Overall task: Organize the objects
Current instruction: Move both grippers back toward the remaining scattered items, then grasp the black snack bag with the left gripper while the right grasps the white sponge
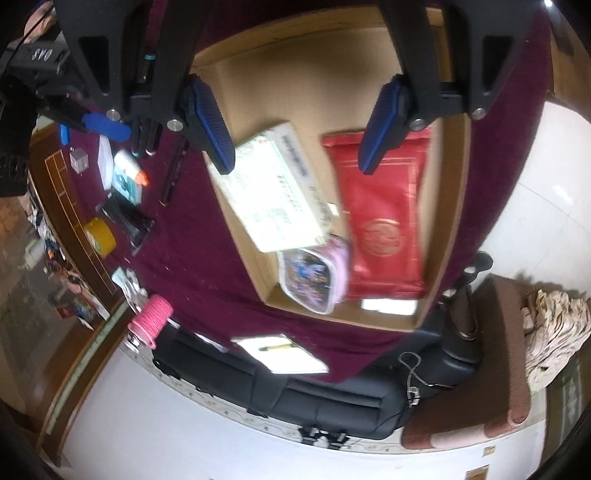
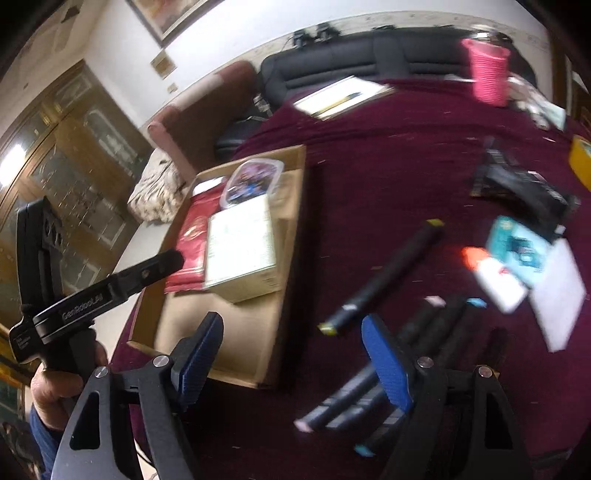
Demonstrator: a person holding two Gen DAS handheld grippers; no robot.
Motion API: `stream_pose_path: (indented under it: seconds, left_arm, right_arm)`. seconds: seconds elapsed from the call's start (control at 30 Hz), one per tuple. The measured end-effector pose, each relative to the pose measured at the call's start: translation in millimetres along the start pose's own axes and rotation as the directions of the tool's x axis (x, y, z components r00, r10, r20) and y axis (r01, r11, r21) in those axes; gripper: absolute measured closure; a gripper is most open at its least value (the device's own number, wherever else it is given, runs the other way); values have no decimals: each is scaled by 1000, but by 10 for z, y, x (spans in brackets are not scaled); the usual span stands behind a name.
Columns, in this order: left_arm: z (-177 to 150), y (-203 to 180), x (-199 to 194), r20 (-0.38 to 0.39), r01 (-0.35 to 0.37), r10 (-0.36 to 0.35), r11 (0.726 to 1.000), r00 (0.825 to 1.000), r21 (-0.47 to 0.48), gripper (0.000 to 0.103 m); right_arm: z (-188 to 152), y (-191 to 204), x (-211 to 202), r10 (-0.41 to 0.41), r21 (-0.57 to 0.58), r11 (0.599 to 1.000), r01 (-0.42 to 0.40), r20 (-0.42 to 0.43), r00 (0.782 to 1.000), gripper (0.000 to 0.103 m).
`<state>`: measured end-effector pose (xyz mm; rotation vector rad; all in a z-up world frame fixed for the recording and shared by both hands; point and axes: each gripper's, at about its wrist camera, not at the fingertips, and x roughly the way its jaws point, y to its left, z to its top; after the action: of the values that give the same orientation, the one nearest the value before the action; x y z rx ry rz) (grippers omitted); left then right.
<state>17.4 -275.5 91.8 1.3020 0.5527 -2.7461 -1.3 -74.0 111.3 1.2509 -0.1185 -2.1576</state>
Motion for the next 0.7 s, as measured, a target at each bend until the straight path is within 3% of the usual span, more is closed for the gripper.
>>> stream_pose_path:
  seconds: [0.2, 0.33, 0.43, 0.57, 0.7]
  left_arm:
    - [-29, -541, 101, -34, 20, -17, 995, 999, 96, 35]
    - [-27, -987, 265, -79, 80, -69, 987, 995, 138, 34]
    - [0, -1336, 434, -112, 132, -116, 980, 987, 150, 34]
    - [53, -1887, 739, -170, 212, -186, 966, 968, 147, 30]
    - [180, -2277, 1116, -217, 269, -258, 963, 941, 20, 26]
  right_arm:
    - [108, -740, -540, -89, 96, 992, 77, 126, 988, 20]
    - [179, -1412, -836, -230, 202, 960, 193, 181, 956, 15]
    - [171, -1895, -948, -280, 302, 930, 210, 212, 936, 15]
    - [74, -2361, -923, -287, 395, 901, 178, 235, 929, 15]
    - [40, -2629, -942, -235, 476, 873, 100, 232, 944, 15]
